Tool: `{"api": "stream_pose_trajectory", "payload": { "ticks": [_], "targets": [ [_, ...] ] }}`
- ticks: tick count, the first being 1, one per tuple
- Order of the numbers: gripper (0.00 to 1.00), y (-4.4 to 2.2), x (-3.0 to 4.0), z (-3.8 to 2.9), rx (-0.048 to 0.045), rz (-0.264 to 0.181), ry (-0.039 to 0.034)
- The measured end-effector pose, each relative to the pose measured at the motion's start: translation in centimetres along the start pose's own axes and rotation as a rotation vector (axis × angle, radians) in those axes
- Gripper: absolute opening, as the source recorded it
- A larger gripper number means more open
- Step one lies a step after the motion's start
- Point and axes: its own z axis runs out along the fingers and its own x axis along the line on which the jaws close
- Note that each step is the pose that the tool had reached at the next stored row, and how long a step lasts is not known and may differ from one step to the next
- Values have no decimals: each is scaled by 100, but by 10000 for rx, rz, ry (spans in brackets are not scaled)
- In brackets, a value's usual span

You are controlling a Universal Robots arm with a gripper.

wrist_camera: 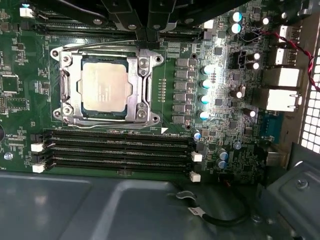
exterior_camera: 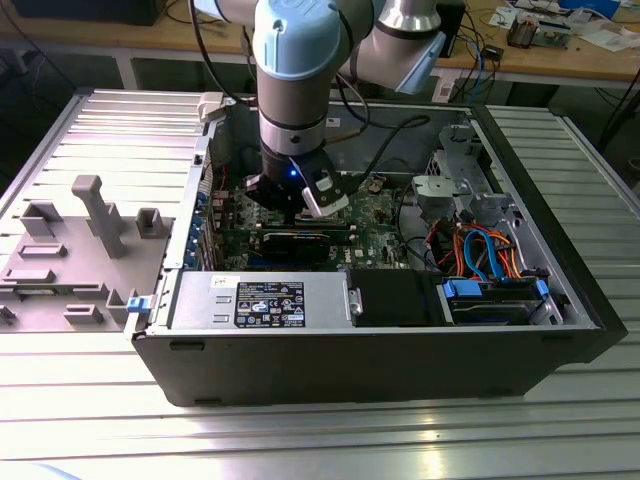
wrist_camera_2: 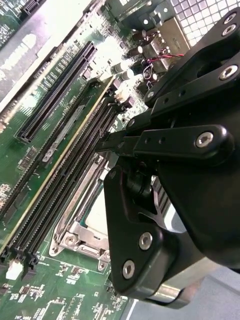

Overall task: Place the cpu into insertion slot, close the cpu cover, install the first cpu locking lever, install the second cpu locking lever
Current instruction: 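Install the second cpu locking lever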

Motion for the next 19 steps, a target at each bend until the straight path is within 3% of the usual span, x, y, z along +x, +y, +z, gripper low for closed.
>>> {"api": "stream_pose_trajectory", "payload": {
  "ticks": [2,6,13,19],
  "targets": [
    [11,-5,0,8,-9,2,8],
    [11,-34,9,7,-130,0,4],
    [11,-85,12,8,-194,0,-1],
    [11,-91,34,63,-411,-3,-10]
  ]
}}
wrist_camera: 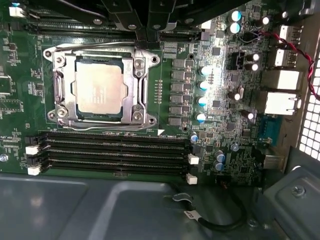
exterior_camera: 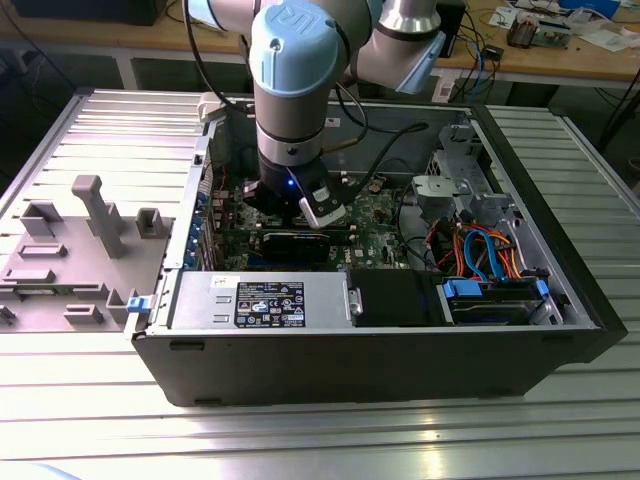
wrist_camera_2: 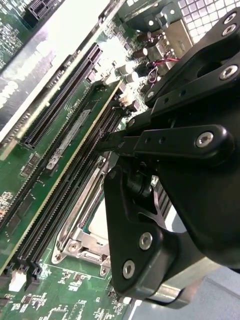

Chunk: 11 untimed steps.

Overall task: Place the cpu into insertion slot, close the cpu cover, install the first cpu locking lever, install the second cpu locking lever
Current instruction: 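Install the second cpu locking lever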

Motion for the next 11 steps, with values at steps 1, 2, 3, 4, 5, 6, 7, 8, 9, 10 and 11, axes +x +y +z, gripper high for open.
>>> {"api": "stream_pose_trajectory", "payload": {
  "ticks": [1,2,3,4,5,6,7,8,9,10,11],
  "targets": [
    [11,1,1,7,-30,1,-2],
    [11,3,2,16,-65,2,-3],
    [11,4,3,25,-98,1,-5],
    [11,6,3,32,-129,1,-7],
    [11,7,4,40,-164,1,-9],
    [11,9,5,47,-204,1,-12],
    [11,11,7,53,-241,2,-14],
    [11,22,14,60,-272,4,-16],
    [11,29,20,65,-290,3,-18],
    [11,35,24,71,-315,1,-19],
    [11,38,26,75,-332,1,-19]
  ]
}}
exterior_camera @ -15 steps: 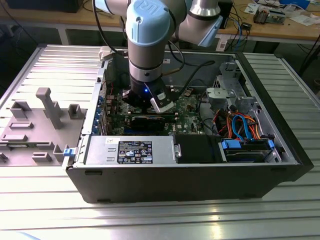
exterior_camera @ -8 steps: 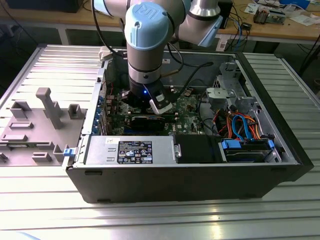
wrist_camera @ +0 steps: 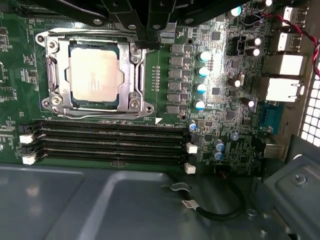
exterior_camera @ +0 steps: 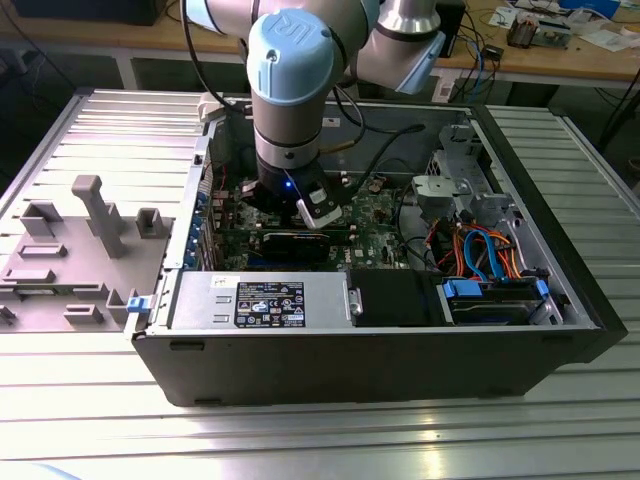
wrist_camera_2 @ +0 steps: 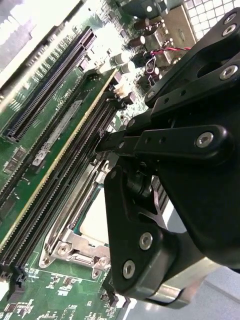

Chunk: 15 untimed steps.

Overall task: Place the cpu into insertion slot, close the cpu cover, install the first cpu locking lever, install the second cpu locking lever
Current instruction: 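Install the second cpu locking lever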

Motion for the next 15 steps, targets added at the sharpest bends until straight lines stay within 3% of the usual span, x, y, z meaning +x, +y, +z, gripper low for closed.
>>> {"api": "stream_pose_trajectory", "payload": {
  "ticks": [11,15],
  "targets": [
    [11,26,16,27,-129,-2,-8],
    [11,44,16,-40,-128,0,-8]
  ]
}}
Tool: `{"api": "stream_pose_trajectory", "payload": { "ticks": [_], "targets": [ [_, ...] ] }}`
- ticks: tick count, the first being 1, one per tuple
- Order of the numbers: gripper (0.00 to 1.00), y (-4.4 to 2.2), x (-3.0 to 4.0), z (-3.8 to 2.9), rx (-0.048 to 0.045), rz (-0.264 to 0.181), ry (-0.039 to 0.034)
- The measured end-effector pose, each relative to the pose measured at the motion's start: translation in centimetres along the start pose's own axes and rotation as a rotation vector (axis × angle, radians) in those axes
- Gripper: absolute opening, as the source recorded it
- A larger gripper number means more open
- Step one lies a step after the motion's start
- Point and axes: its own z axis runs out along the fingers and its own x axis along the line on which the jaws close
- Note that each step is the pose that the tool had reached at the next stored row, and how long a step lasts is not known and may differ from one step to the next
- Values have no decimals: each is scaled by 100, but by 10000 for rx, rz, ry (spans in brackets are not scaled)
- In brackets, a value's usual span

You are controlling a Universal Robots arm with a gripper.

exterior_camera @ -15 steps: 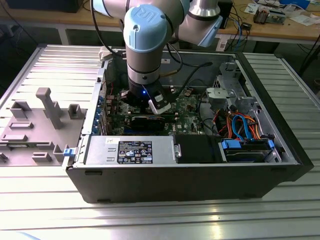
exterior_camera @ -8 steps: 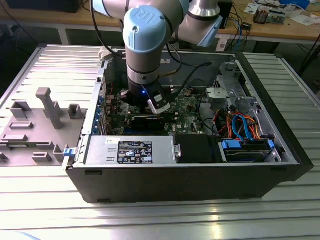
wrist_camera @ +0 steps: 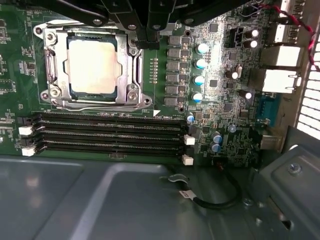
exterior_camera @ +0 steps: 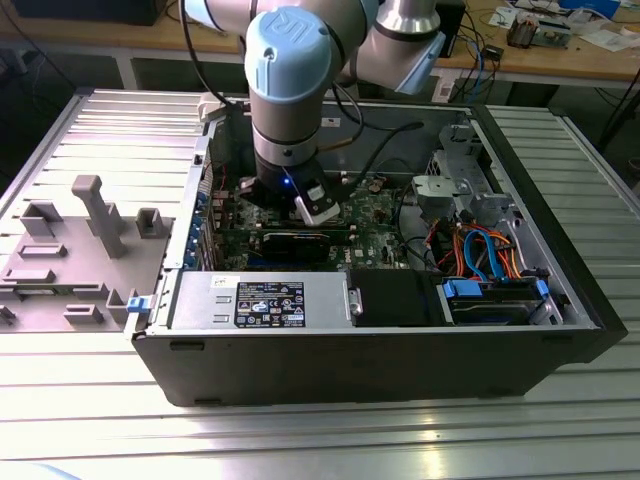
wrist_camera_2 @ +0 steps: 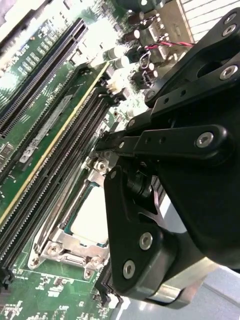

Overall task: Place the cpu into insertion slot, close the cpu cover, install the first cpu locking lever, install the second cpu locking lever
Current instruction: 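Install the second cpu locking lever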

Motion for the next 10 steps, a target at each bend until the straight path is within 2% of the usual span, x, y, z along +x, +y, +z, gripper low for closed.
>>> {"api": "stream_pose_trajectory", "payload": {
  "ticks": [3,10],
  "targets": [
    [11,15,0,-53,1,0,1],
    [11,16,1,-58,0,-1,0]
  ]
}}
